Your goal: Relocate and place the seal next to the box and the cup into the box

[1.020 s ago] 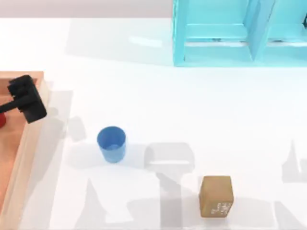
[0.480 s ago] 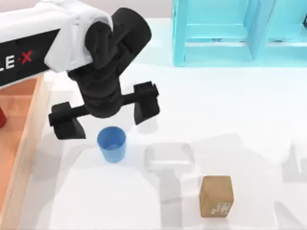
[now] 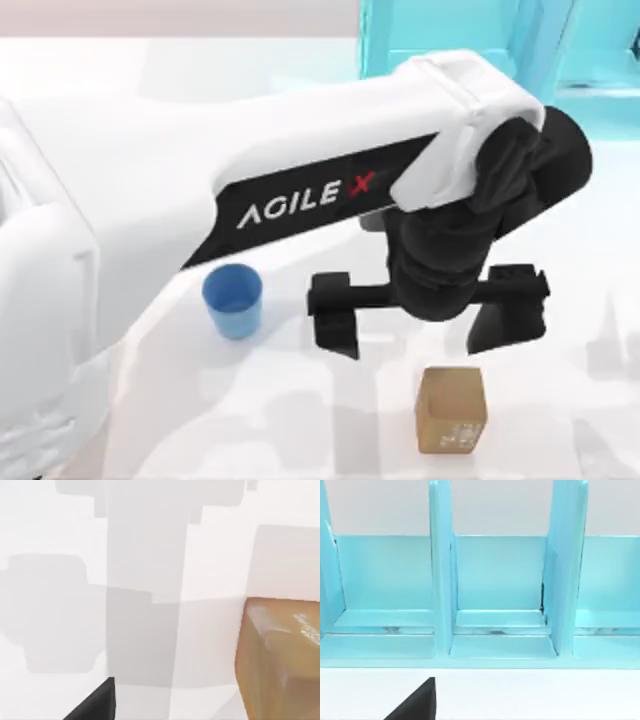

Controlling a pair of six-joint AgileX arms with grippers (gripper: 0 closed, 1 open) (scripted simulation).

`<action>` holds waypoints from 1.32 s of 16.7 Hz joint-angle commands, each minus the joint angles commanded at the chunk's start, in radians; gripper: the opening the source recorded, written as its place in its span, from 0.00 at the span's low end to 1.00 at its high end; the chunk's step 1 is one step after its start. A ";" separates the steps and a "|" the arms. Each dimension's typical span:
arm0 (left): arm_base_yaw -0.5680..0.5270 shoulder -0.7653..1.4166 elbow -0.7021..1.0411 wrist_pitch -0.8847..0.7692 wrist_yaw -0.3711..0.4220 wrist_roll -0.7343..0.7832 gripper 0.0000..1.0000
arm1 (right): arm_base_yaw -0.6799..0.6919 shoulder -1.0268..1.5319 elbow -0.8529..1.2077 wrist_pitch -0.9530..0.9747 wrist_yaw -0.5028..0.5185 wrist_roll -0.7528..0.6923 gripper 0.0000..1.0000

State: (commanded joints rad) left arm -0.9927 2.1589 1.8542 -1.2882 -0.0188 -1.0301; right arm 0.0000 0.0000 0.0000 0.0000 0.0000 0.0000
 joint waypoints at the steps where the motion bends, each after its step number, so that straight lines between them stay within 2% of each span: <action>1: -0.031 0.020 0.035 -0.014 0.007 -0.008 1.00 | 0.000 0.000 0.000 0.000 0.000 0.000 1.00; 4: -0.083 0.043 0.092 -0.034 0.020 -0.018 1.00 | 0.000 0.000 0.000 0.000 0.000 0.000 1.00; 10: -0.082 0.041 0.090 -0.029 0.020 -0.017 1.00 | 0.000 0.000 0.000 0.000 0.000 0.000 1.00; 18: -0.083 0.090 -0.118 0.230 0.021 -0.015 1.00 | 0.000 0.000 0.000 0.000 0.000 0.000 1.00; 22: -0.083 0.096 -0.139 0.252 0.021 -0.016 1.00 | 0.000 0.000 0.000 0.000 0.000 0.000 1.00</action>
State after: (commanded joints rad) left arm -1.0759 2.2548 1.7148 -1.0357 0.0027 -1.0459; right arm 0.0000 0.0000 0.0000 0.0000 0.0000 0.0000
